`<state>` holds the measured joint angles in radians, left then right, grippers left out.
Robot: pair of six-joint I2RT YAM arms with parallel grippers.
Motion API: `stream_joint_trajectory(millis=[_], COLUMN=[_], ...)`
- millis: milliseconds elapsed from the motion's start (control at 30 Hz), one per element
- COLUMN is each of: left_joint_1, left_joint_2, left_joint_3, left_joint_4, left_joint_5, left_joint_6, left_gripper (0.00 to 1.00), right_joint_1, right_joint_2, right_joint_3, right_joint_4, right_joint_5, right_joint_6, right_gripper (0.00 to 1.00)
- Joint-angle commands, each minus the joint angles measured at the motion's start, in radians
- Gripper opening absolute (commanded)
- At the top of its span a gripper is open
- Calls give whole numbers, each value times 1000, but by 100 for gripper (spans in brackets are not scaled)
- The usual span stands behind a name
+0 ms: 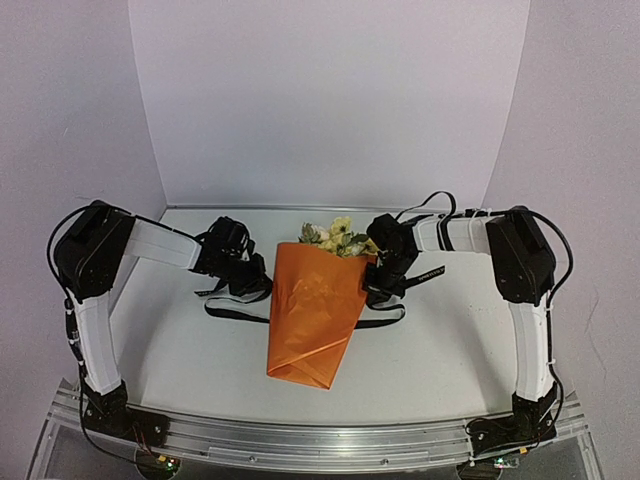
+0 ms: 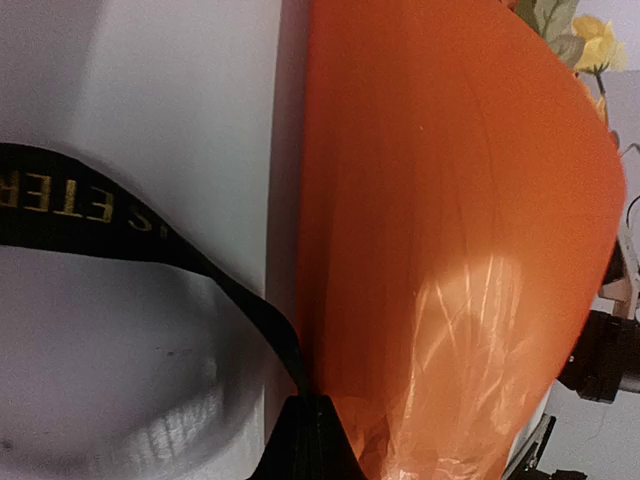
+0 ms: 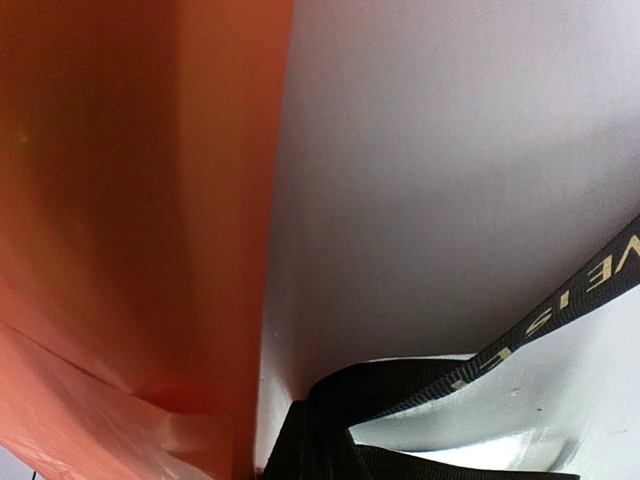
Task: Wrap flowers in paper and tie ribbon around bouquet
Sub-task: Adjust the folded bouquet at the center of the board.
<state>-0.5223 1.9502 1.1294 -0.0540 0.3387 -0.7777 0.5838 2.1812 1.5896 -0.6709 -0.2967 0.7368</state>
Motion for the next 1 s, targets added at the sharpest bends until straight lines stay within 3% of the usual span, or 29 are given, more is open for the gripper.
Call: stream_joint_trajectory(millis=[0, 400, 533, 633, 800, 967], left_joint_1=[-56, -143, -131, -31, 226, 421], left_joint_2=[35, -41, -107, -179, -326, -375], left_joint_3=[50, -31, -55, -76, -94, -69], left_joint_4=[-13, 6, -69, -153, -246, -258], left_joint_5=[6, -46, -165, -223, -285, -290], left_joint_6=[19, -43, -51, -46, 18, 48], left_gripper=[0, 0, 0, 0, 0, 0], right_joint_1=[6, 7, 1, -32, -133, -228], right_joint_2=[-43, -108, -168, -237, -372, -439], right_joint_3=[-21, -83, -148, -218, -338, -365], right_joint_4=[1, 13, 8, -3, -1, -1], right_joint_5=[-25, -37, 40, 117, 206, 229], right_joint_6=[-8, -20, -20, 2, 23, 21], right_gripper=[0, 0, 0, 0, 0, 0])
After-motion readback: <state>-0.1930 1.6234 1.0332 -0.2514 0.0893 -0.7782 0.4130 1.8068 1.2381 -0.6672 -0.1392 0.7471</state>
